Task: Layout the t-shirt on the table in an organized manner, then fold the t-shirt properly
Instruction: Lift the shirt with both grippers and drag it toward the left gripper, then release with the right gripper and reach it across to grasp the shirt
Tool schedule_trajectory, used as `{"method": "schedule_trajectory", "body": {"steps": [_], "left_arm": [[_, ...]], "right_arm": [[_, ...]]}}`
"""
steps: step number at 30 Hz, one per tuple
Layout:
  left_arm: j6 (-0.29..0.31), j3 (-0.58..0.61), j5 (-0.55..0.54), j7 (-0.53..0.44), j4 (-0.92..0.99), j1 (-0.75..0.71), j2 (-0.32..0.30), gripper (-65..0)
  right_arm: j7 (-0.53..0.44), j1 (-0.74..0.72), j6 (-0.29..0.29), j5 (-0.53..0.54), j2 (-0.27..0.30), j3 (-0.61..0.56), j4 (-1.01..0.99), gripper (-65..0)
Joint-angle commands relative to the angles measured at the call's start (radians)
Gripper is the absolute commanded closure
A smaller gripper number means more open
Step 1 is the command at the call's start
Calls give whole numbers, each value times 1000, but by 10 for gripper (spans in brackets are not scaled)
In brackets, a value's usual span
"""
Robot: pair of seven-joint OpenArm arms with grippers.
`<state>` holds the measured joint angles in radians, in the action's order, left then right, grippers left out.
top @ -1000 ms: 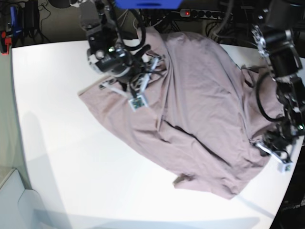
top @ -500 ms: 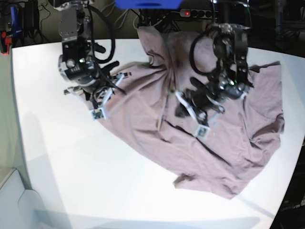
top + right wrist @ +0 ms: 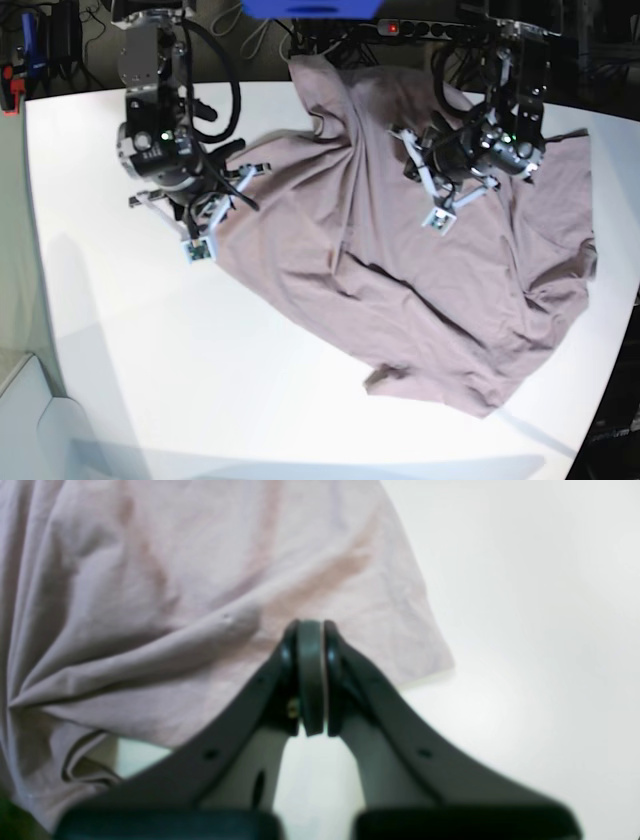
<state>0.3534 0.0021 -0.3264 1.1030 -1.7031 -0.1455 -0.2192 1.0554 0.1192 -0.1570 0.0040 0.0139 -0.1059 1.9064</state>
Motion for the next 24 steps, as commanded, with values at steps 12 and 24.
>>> {"method": "schedule_trajectory", "body": {"steps": [12, 24], "left_arm": [[6, -7, -4, -185, 332, 80, -197, 0], [9, -215, -4, -241, 470, 191, -326, 0]], "right_arm": [[-17, -10, -6, 1, -4, 1, 15, 0], [-13, -3, -6, 1, -5, -4, 14, 0]]}}
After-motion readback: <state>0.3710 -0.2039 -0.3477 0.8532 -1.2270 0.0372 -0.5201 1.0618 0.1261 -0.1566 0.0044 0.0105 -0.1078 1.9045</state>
